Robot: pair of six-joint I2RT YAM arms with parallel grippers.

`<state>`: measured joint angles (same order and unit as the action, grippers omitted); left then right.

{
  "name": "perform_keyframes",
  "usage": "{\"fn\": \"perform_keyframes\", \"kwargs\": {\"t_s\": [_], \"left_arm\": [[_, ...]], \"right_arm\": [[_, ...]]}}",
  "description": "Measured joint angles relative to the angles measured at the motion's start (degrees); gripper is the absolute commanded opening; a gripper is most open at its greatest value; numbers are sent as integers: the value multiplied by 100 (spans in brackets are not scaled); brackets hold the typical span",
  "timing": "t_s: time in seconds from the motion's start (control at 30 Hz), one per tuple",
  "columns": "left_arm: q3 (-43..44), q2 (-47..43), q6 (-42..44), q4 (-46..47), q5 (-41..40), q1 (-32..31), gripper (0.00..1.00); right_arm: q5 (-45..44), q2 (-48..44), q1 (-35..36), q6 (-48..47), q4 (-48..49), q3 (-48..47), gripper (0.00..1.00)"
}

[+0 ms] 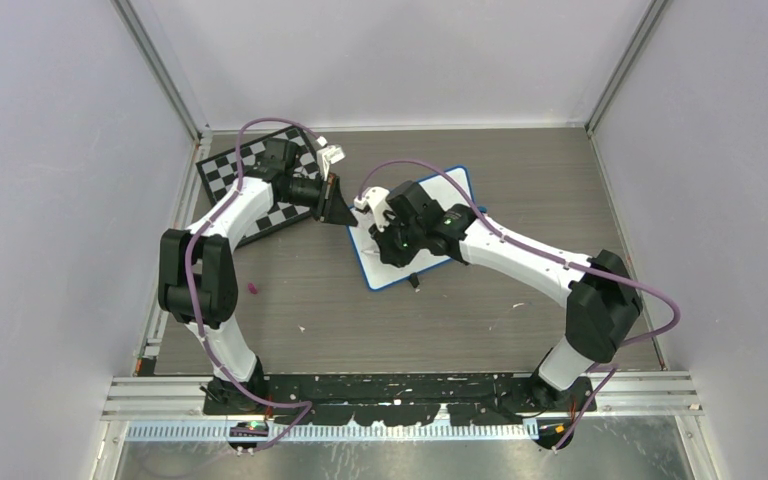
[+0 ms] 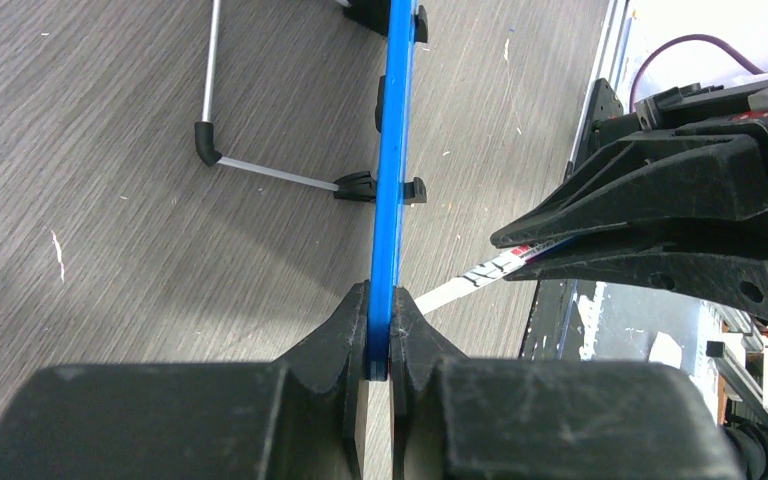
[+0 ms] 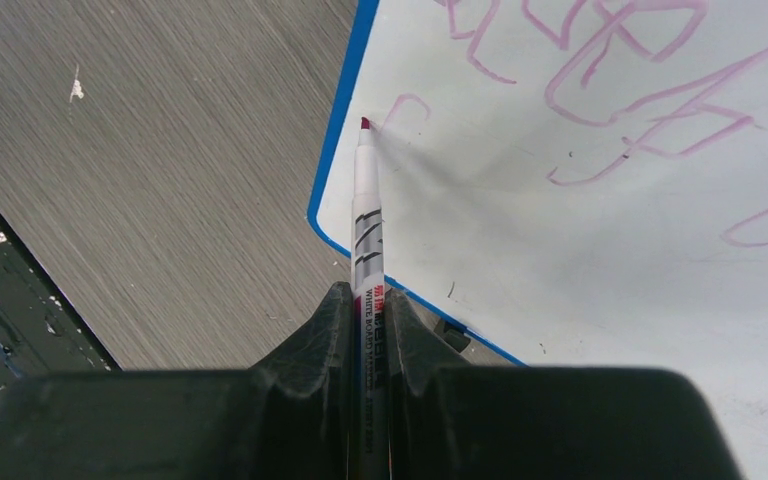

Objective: Write a sentence on the whiteboard

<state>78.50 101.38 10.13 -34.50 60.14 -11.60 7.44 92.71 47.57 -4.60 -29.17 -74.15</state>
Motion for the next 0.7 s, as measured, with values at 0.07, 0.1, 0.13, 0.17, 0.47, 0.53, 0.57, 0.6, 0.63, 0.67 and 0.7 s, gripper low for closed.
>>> {"fn": "perform_keyframes", "kwargs": {"t_s": [0.07, 0.1, 0.13, 0.17, 0.47, 0.53, 0.57, 0.6, 0.63, 0.67, 0.7], "left_arm": [[0, 0, 0, 0, 0, 0, 0], [0, 0, 0, 0, 0, 0, 0], [0, 0, 0, 0, 0, 0, 0], [0, 0, 0, 0, 0, 0, 0], [0, 0, 2, 11, -26, 0, 0], [0, 0, 2, 13, -39, 0, 0], [0, 0, 0, 13, -39, 0, 0], [0, 0, 0, 13, -39, 0, 0], [0, 0, -2, 13, -37, 0, 0], [0, 0, -4, 11, -35, 0, 0], [0, 0, -4, 13, -33, 0, 0]], "right_arm": [[7, 31, 0, 0, 2, -28, 0], [9, 37, 7, -2, 7, -33, 0], [9, 44, 11, -2, 7, -33, 0], [9, 46, 15, -2, 4, -33, 0], [26, 44, -133, 0, -24, -33, 0], [52, 24, -199, 0, -68, -33, 0], [57, 9, -227, 0, -94, -33, 0], [57, -13, -260, -2, -122, -31, 0], [57, -33, -282, 0, -140, -31, 0], [55, -52, -310, -2, -164, -31, 0], [50, -76, -332, -2, -181, -28, 0]]}}
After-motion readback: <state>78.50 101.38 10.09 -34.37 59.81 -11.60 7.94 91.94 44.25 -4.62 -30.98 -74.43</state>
